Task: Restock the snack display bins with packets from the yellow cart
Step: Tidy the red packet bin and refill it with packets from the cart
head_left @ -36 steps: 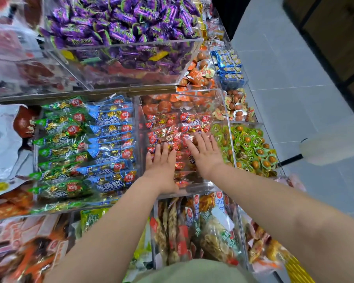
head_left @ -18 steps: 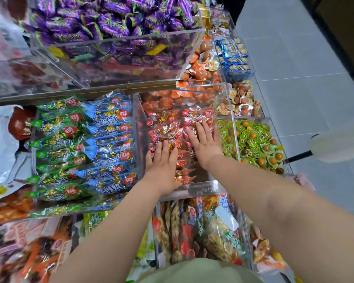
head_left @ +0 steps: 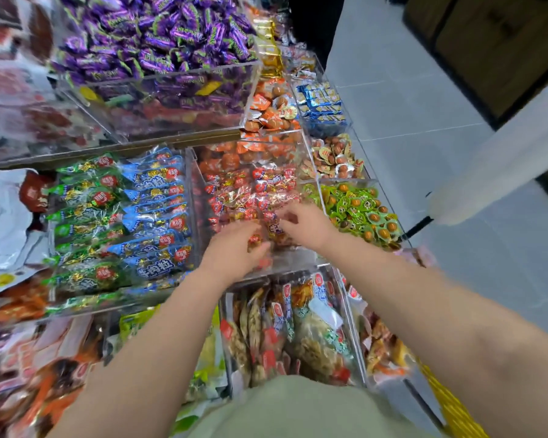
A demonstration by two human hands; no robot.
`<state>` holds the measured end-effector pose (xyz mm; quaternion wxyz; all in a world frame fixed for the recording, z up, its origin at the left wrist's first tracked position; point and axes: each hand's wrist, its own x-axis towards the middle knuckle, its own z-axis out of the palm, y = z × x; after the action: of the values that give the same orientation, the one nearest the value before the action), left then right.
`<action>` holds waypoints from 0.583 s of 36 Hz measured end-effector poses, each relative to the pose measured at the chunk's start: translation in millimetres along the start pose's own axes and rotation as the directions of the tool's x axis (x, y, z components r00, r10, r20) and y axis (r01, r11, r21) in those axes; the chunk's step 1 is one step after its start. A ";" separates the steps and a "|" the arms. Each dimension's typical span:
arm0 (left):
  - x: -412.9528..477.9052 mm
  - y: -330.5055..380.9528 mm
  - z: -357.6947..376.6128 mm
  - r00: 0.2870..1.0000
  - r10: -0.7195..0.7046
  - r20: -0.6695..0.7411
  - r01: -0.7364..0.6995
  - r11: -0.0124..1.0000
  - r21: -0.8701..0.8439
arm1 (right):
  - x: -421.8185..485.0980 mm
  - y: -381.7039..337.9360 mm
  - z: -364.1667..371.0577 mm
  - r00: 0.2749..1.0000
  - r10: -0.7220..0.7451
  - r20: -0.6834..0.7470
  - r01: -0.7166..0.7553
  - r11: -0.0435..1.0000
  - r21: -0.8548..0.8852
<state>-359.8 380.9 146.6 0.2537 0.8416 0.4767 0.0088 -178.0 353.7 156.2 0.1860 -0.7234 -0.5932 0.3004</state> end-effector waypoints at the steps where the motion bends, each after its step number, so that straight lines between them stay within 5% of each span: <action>1: -9.4 6.3 0.2 0.996 -0.003 -0.085 -0.005 0.996 -0.093 | -13.4 0.4 -0.4 1.000 0.013 -0.021 -0.011 0.995 0.095; 5: -48.6 31.5 6.9 0.972 -0.140 -0.187 0.032 0.873 -0.486 | -69.6 10.1 8.6 0.983 0.127 -0.134 -0.073 0.934 0.350; 9: -79.9 42.5 28.3 0.981 -0.161 0.105 0.190 0.714 -0.674 | -129.0 34.8 40.1 0.925 0.351 -0.145 -0.227 0.817 0.530; 14: -113.5 34.8 76.1 0.850 -0.102 0.516 0.423 0.715 -0.556 | -212.4 69.5 101.3 0.756 0.655 0.022 -0.518 0.576 0.632; 21: -158.8 6.6 148.5 0.646 -0.222 0.731 0.529 0.820 -0.218 | -374.7 81.3 189.2 0.379 0.895 0.236 -0.666 0.087 0.741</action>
<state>-403.0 187.8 56.2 0.5764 0.5907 0.5056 -0.2513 -284.7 -44.7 43.5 0.3507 -0.8098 0.1094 0.4574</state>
